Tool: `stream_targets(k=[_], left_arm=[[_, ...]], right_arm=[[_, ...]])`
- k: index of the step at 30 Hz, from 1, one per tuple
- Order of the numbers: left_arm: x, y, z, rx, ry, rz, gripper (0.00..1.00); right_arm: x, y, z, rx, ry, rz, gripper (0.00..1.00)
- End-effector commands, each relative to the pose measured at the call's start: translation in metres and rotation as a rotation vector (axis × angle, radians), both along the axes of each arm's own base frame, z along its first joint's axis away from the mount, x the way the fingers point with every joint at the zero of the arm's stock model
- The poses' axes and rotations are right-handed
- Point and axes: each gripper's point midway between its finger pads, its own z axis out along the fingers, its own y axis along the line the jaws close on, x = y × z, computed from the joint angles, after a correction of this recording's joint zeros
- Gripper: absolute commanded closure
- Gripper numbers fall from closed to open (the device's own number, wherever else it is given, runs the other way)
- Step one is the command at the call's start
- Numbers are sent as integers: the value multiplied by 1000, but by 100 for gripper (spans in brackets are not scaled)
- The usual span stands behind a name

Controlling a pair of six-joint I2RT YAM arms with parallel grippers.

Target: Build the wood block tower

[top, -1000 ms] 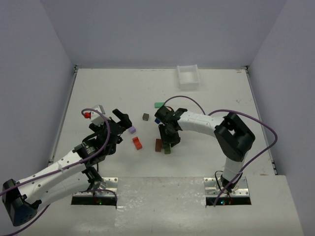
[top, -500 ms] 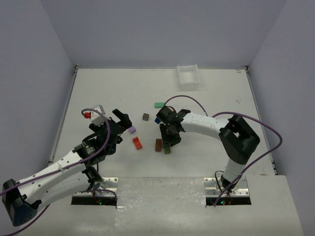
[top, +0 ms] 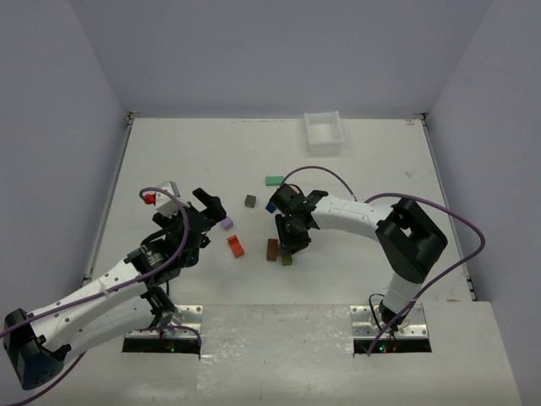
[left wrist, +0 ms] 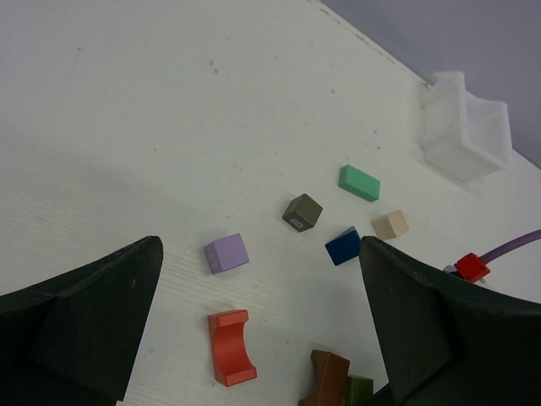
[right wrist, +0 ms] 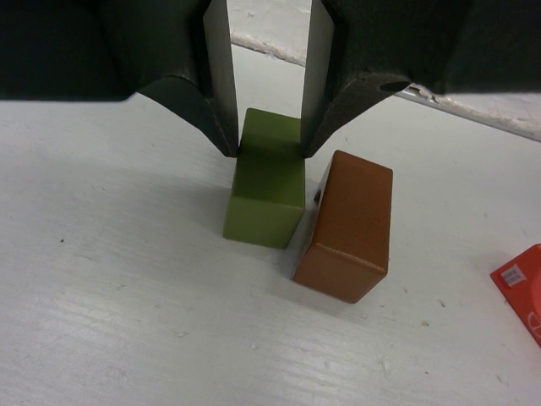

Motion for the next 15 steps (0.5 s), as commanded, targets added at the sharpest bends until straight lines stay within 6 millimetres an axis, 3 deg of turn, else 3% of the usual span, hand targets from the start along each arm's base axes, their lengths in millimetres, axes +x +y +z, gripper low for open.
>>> stream_targets(k=[1, 15], left_arm=[[0, 0, 5, -14, -23, 7, 0], [-1, 1, 5, -23, -27, 9, 0]], right_arm=[[4, 6, -2, 28, -1, -9, 68], [9, -3, -10, -15, -23, -86, 77]])
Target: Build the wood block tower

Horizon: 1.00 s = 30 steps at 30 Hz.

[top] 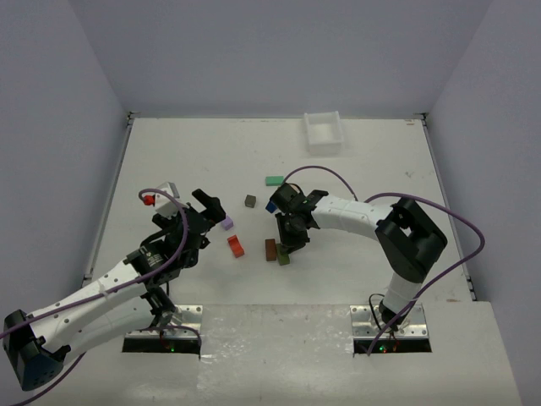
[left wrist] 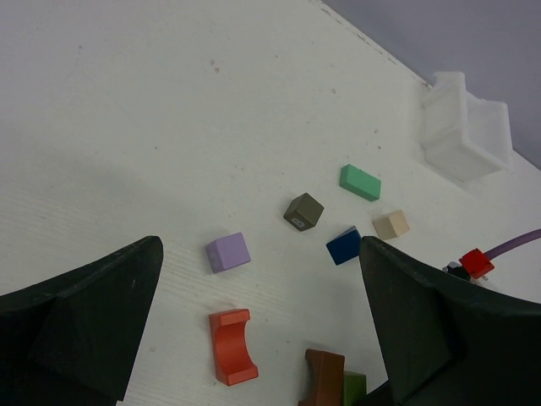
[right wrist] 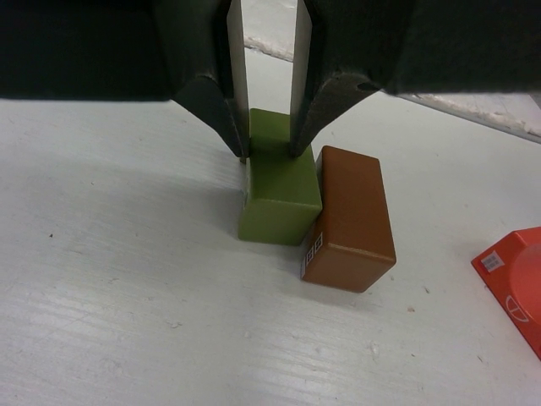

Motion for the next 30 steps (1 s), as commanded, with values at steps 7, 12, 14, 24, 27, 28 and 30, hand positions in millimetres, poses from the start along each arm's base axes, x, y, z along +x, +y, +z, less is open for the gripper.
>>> stream_targets(k=[7, 12, 14, 24, 27, 28, 30], left_arm=[[0, 0, 7, -25, -29, 3, 0], [1, -6, 6, -29, -18, -21, 0], [2, -12, 6, -32, -15, -46, 0], [5, -83, -15, -11, 56, -391, 0], [0, -108, -32, -30, 107, -505, 1], [0, -114, -38, -32, 124, -528, 3], [0, -121, -48, -32, 155, -547, 11]], right_arm=[[11, -14, -13, -56, -34, -83, 78], [12, -13, -13, -28, -40, -91, 78], [12, -10, -8, 1, -59, -83, 78], [25, -4, 32, 97, -201, -20, 71], [24, -5, 39, 112, -220, -10, 65], [23, -5, 40, 123, -224, -5, 65], [21, -5, 43, 145, -231, 0, 65]])
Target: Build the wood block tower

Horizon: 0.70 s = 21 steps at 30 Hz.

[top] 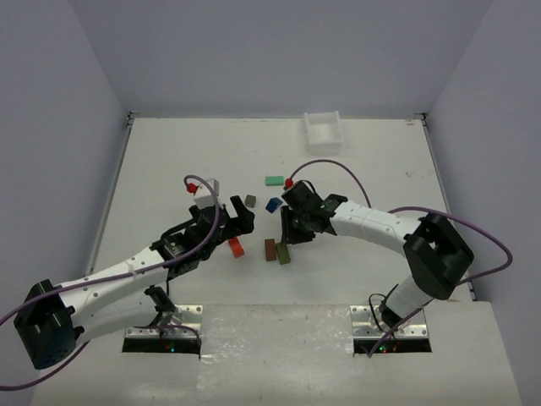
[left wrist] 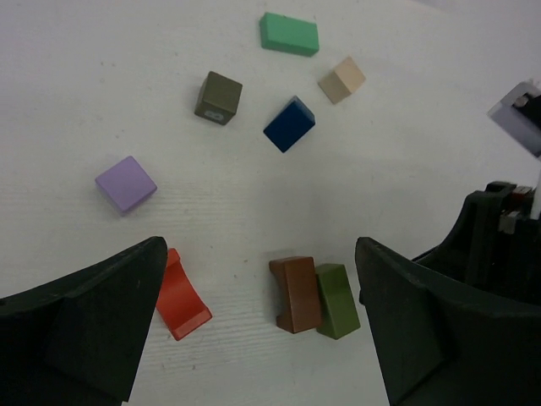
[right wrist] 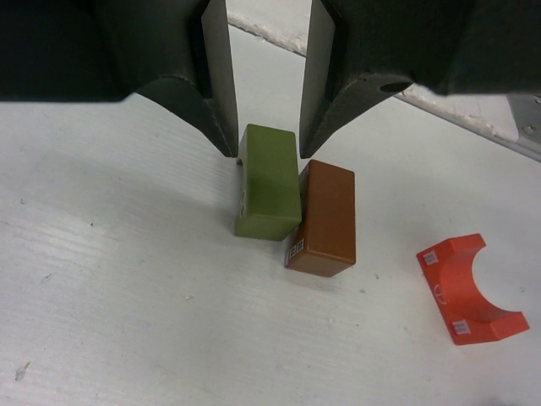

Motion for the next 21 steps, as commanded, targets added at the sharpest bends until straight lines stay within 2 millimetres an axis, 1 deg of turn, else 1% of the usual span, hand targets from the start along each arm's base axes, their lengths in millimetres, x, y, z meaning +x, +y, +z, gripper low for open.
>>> stream_targets(k=[1, 3, 4, 6, 7, 8, 10, 12, 14, 16, 17, 18, 21], left_arm=[[-2, -36, -9, -43, 32, -144, 16], [-2, -42, -20, -29, 63, -159, 27], [1, -47, -18, -44, 55, -168, 30], [2, -52, -26, -37, 71, -182, 37], [2, -56, -31, -33, 84, -195, 44], [4, -58, -36, -26, 94, -197, 47], [8, -63, -39, -29, 97, -200, 66], [10, -70, -44, -27, 112, -215, 77], [14, -77, -49, -25, 120, -229, 84], [17, -80, -56, -13, 136, -220, 95], [19, -81, -60, -4, 145, -213, 99], [21, -81, -65, 5, 155, -204, 100], [24, -80, -78, 30, 186, -180, 100]], right_arm=[[3, 0, 11, 45, -63, 14, 65], [-3, -5, 7, 48, -60, 14, 65], [-6, -8, 5, 47, -58, 14, 66], [-16, -12, 1, 62, -45, 26, 66], [-22, -18, -3, 65, -43, 29, 66], [-26, -23, -6, 65, -44, 27, 67], [-31, -26, -8, 84, -63, 31, 67], [-40, -30, -12, 105, -59, 42, 68], [-47, -32, -18, 126, -56, 55, 69], [-51, -31, -22, 139, -61, 75, 71], [-53, -31, -24, 142, -63, 90, 72], [-53, -30, -26, 145, -66, 100, 72], [-54, -29, -32, 139, -67, 115, 75]])
